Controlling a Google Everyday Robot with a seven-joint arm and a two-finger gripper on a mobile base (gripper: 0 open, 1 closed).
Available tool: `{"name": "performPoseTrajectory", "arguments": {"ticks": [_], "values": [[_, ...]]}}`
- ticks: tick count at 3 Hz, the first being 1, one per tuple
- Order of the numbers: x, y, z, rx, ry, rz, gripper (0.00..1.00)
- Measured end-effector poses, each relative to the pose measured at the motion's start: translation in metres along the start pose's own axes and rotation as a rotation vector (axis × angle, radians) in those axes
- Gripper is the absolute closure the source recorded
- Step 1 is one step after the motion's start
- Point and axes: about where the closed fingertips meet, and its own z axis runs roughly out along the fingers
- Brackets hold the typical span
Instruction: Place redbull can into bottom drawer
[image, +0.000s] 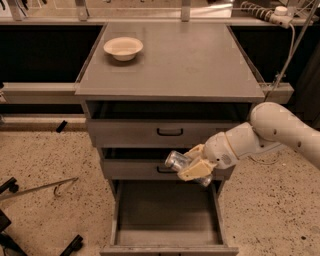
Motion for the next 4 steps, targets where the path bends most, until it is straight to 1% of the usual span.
{"name": "performPoseTrajectory", "arguments": {"ticks": [1, 2, 3, 4], "values": [[0.000, 0.000, 0.000, 0.000, 0.000, 0.000, 1.00], [0.008, -0.003, 0.012, 0.050, -0.017, -0.013, 1.00], [0.054, -0.018, 0.063, 0.097, -0.022, -0.036, 1.00], [0.110, -0.062, 0.122, 0.165, -0.054, -0.016, 1.00]]}}
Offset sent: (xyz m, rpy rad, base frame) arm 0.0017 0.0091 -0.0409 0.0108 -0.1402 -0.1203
